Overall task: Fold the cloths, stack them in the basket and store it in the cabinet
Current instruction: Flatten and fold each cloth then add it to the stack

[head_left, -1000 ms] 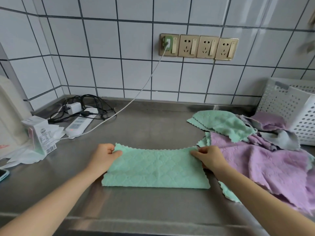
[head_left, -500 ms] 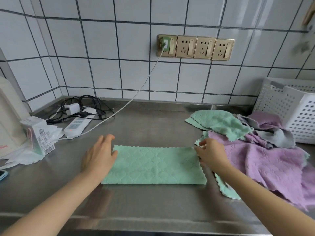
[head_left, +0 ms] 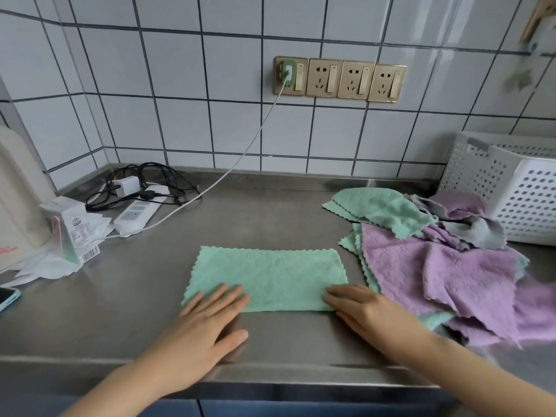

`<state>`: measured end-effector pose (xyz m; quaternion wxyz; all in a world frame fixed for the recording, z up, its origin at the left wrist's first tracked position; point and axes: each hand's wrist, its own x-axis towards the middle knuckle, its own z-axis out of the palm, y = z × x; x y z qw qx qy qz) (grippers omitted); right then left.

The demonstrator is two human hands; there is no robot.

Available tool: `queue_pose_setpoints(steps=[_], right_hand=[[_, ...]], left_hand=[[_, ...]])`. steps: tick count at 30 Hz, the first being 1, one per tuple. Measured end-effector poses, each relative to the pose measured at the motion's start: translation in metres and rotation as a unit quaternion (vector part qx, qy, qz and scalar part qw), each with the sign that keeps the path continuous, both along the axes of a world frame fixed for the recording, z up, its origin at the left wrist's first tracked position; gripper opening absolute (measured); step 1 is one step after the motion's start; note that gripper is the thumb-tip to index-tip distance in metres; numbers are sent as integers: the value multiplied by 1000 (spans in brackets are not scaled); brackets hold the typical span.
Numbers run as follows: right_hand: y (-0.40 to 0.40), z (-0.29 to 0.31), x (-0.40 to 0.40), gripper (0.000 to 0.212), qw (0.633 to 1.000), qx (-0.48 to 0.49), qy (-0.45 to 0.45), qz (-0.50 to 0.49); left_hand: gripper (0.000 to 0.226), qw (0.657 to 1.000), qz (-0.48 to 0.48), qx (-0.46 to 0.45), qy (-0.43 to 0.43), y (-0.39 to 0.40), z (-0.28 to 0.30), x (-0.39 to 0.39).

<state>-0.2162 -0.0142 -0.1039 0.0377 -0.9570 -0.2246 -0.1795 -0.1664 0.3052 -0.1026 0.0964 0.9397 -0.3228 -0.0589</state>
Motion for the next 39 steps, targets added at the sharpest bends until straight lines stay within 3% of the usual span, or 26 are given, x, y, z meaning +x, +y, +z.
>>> queue_pose_setpoints(steps=[1,4,7,9,12,16,19,21,23,25,28,30,31,34,37,39], right_hand=[[-5,0,-2,28,1000,-16,-2,3],[-11,4,-7,54,998,-67,11,8],[-3,7,-3,38,997,-68,-20,-6],[5,11,-2,24,998,-38,-47,-22],[24,27,-14,19,998,-6,-65,-10],[49,49,-37,17,997,51,-22,47],[50,64,-41,16,980,171,74,67],[37,66,-34,15,970,228,76,35],[15,55,-22,26,972,228,58,-25],[2,36,-15,36,975,189,96,-61],[14,17,-12,41,977,170,124,-17],[29,15,-9,43,972,196,128,32],[35,15,-7,46,968,202,139,53],[44,8,-1,37,959,198,166,116],[42,7,1,30,955,202,175,127],[44,14,4,35,955,210,178,111]], left_hand=[[83,1000,12,-5,1,7,0,0],[100,998,62,-23,-10,20,1,0],[120,995,84,-8,-55,7,6,-3],[106,995,71,-55,-42,-13,9,-12],[63,991,38,-131,14,-47,9,-24],[61,983,47,-179,2,-75,4,-23],[48,983,21,-181,-12,-70,-1,-13],[44,981,2,-192,1,-60,0,-10],[43,975,5,-218,44,-48,0,-7],[36,962,28,-248,111,-35,2,-6],[49,953,7,-261,152,-20,2,-3],[39,958,-11,-244,153,-14,5,-1],[38,960,-23,-236,150,-10,5,-1],[71,970,-100,-205,88,4,2,2],[66,968,-123,-215,-33,23,-9,6],[55,957,-68,-265,-93,30,-13,5]])
